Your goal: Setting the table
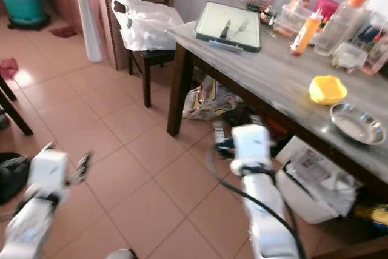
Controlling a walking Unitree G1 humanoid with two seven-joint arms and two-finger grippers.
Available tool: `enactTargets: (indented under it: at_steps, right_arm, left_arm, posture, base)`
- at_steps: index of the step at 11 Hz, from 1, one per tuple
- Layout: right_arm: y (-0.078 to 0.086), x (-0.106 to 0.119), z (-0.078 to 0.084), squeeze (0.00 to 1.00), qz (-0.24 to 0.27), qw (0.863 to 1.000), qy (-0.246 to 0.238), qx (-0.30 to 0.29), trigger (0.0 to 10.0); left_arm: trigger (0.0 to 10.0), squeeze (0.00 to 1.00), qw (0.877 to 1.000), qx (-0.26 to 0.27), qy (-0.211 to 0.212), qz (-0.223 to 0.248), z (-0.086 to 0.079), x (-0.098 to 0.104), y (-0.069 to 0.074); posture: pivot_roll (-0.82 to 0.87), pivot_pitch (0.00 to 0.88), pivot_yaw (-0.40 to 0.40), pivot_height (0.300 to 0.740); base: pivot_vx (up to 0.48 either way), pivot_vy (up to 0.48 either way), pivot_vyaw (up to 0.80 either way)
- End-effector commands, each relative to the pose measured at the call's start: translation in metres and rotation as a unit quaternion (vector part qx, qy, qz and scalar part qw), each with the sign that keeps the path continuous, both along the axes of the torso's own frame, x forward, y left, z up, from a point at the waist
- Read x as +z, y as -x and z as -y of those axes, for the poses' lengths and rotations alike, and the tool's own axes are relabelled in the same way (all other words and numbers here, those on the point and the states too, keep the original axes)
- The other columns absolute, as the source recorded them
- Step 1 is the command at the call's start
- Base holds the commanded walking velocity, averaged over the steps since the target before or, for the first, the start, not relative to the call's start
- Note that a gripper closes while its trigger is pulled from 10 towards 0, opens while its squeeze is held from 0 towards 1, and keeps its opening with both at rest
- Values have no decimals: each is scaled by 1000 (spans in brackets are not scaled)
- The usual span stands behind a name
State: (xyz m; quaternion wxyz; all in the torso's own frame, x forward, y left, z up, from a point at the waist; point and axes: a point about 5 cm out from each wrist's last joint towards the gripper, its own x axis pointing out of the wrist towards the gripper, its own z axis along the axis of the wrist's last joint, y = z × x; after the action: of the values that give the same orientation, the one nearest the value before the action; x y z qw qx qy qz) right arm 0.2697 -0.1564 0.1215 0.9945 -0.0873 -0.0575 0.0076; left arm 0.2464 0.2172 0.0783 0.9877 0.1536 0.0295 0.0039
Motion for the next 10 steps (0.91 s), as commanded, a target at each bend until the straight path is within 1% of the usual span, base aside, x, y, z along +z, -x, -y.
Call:
enactTargets:
  at_steps: [1, 2, 3, 4, 5, 6, 7, 8, 9, 10]
  right_arm:
    - [6, -2, 15, 0, -1, 999, -5, -45, 10000]
    - [12, -3, 15, 0, 0, 998, -9, -60, 10000]
    - [22, -6, 16, 0, 1, 997, 3, -78, 10000]
    - [25, -9, 24, 0, 1, 995, 0, -102, 10000]
    - [28, -11, 30, 0, 5, 991, -1, -132, 10000]
    - [28, -10, 31, 0, 8, 990, 2, -138, 10000]
    - [30, -11, 29, 0, 7, 991, 9, -133, 10000]
    - [31, -13, 28, 0, 3, 992, 15, -123, 10000]
    - [34, -16, 27, 0, -6, 994, 25, -106, 10000]
    - [36, -12, 29, 0, -2, 994, 25, -106, 10000]
  left_arm:
    - [10000, 0, 999, -38, -1, -20, 15, -6, -5]
    - [10000, 0, 997, -76, -4, -14, 26, -1, -10]
    - [10000, 0, 994, -105, 1, -14, 34, 1, -20]
    - [10000, 0, 992, -127, -3, -10, 43, 4, -29]
    - [10000, 0, 986, -165, -4, -7, 55, 6, -42]
    - [10000, 0, 982, -190, -6, -2, 64, 10, -51]
    - [10000, 0, 983, -186, -4, -2, 63, 11, -56]
    - [10000, 0, 984, -177, 3, -6, 62, 7, -55]
    - [10000, 0, 987, -157, 19, -15, 60, -1, -52]
    - [10000, 0, 989, -146, 34, -16, 59, -1, -53]
  posture:
    - [231, 87, -96, 740]
    - [203, 77, -65, 740]
    - [175, 78, -40, 740]
    - [133, 49, -10, 740]
    - [89, 13, 3, 740]
    - [74, 0, 10, 740]
    - [59, 0, 16, 740]
    - [55, 0, 3, 740]
    - [58, 0, -1, 740]
    - [50, 0, -6, 740]
  base:
    - [0, 0, 0]
    - [0, 0, 0]
    - [0, 0, 0]
    - [0, 0, 0]
    - [0, 0, 0]
    - [0, 0, 0]
    - [0, 0, 0]
    - [0, 0, 0]
    - [0, 0, 0]
    - [0, 0, 0]
